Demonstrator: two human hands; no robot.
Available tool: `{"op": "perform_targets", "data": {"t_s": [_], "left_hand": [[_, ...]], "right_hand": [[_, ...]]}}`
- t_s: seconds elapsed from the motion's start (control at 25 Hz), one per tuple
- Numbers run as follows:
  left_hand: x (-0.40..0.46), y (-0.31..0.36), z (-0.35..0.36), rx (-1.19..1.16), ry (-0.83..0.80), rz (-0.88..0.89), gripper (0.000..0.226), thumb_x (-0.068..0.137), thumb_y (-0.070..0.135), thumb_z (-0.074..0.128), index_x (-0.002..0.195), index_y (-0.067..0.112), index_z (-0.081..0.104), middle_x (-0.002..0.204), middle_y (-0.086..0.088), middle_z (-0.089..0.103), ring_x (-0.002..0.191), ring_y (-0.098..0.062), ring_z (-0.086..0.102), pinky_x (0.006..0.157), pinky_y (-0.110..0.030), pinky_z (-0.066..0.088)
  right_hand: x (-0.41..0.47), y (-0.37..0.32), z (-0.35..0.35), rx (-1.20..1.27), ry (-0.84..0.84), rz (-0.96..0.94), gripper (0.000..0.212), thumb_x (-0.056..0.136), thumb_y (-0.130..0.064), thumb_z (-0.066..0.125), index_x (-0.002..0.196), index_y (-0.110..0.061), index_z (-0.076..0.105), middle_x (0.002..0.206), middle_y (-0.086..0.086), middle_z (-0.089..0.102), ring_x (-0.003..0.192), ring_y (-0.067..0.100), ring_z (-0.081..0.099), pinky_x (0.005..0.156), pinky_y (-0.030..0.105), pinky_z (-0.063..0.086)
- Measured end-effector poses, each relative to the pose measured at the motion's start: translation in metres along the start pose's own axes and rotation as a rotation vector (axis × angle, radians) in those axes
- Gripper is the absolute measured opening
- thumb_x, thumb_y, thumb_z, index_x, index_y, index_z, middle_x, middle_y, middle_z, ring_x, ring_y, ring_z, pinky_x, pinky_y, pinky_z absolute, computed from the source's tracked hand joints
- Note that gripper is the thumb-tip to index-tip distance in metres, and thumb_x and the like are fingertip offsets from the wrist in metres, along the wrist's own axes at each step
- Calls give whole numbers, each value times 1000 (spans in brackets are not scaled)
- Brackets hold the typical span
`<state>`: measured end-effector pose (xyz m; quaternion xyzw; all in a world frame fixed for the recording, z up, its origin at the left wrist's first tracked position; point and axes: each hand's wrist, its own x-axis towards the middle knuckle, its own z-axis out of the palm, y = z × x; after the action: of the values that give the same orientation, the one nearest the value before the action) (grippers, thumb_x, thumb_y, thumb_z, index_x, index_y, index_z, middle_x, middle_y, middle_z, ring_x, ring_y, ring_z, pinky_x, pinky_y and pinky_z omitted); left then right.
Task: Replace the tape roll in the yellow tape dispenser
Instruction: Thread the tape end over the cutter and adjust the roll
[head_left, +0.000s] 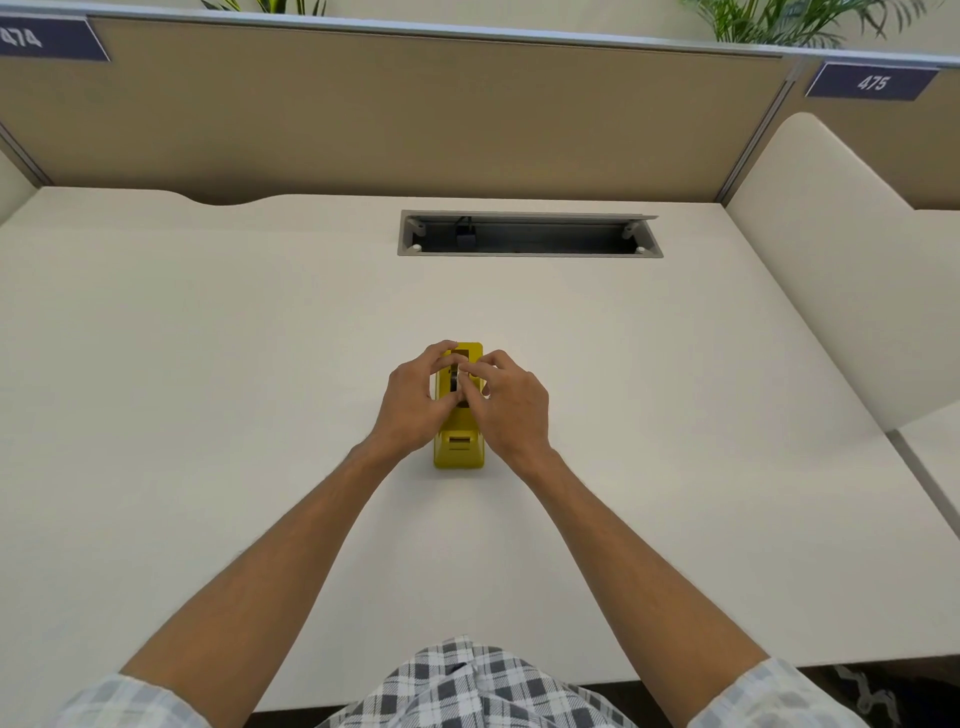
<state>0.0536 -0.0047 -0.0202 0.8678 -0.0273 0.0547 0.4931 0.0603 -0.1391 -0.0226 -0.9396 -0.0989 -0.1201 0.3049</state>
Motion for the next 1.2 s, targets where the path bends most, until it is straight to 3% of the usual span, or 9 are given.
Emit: {"op": "perform_targets", "data": {"t_s": [0.24, 0.48, 0.68, 1.08, 1.2], "left_hand": [[0, 0, 0, 15, 13, 9, 56, 82, 13, 72, 133, 19, 50, 120, 7, 67, 111, -5, 55, 94, -23, 46], [1, -1, 0, 26, 7, -3, 58, 82, 20, 74, 134, 20, 49, 123, 4, 66, 115, -8, 55, 94, -21, 41], [1, -2, -1, 24, 3, 2, 57, 82, 14, 73, 134, 19, 50, 123, 5, 66, 116, -9, 56, 97, -27, 47], [0, -1, 0, 22, 6, 21, 51, 82, 17, 72, 129, 19, 54, 119, 7, 67, 114, -3, 56, 98, -24, 43], [0, -1, -1, 30, -4, 37, 52, 81, 14, 72, 129, 16, 54, 120, 2, 67, 118, -9, 57, 102, -31, 46]], "right_hand": [[1, 0, 0, 25, 4, 18, 19, 94, -31, 57, 103, -25, 73, 98, -6, 66, 71, 17, 62, 66, 36, 49], [1, -1, -1, 70, 9, 32, 21, 96, -31, 55, 103, -25, 74, 95, -6, 65, 70, 17, 62, 66, 35, 49], [-1, -1, -1, 89, 14, 21, 18, 91, -32, 60, 103, -25, 73, 92, -7, 65, 66, 14, 60, 64, 34, 51], [1, -1, -2, 96, 2, 48, 19, 92, -33, 59, 97, -24, 75, 94, -8, 66, 68, 15, 61, 66, 34, 50], [3, -3, -3, 96, -2, 52, 19, 91, -35, 60, 96, -24, 75, 94, -8, 65, 68, 15, 61, 67, 35, 51]]}}
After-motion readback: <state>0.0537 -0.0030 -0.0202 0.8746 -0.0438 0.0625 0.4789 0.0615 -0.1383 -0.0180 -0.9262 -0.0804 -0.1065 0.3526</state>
